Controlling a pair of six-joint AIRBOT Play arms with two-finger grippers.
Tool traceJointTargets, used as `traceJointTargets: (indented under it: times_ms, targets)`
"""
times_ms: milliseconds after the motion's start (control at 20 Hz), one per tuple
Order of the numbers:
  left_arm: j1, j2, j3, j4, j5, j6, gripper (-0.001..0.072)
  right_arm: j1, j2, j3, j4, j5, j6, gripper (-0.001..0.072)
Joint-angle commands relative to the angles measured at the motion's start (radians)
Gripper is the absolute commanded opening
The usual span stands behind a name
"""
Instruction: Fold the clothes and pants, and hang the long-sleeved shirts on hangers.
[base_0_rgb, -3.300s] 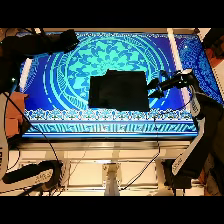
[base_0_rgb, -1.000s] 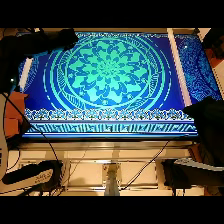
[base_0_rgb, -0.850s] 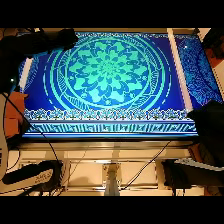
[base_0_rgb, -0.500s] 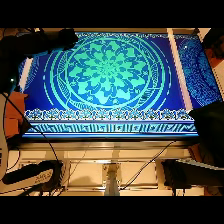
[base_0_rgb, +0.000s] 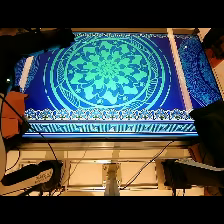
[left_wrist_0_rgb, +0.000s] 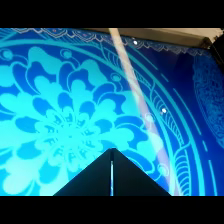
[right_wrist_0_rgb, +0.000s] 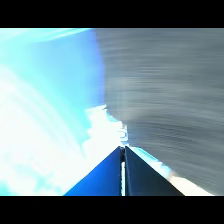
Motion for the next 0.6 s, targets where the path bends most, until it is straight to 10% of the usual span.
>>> traceJointTargets:
  times_ms: [0,550]
  targets:
    - [0.062,0.09,0.001,0.003,0.003,0.033,0.001,0.27,0.008,0.002,0.201,-0.062,-0.035,0.0049]
    - [0.134,0.39,0.001,0.019,0.159,0.032,0.0011,0.87,-0.006,0.101,0.206,-0.263,-0.036,0.0051]
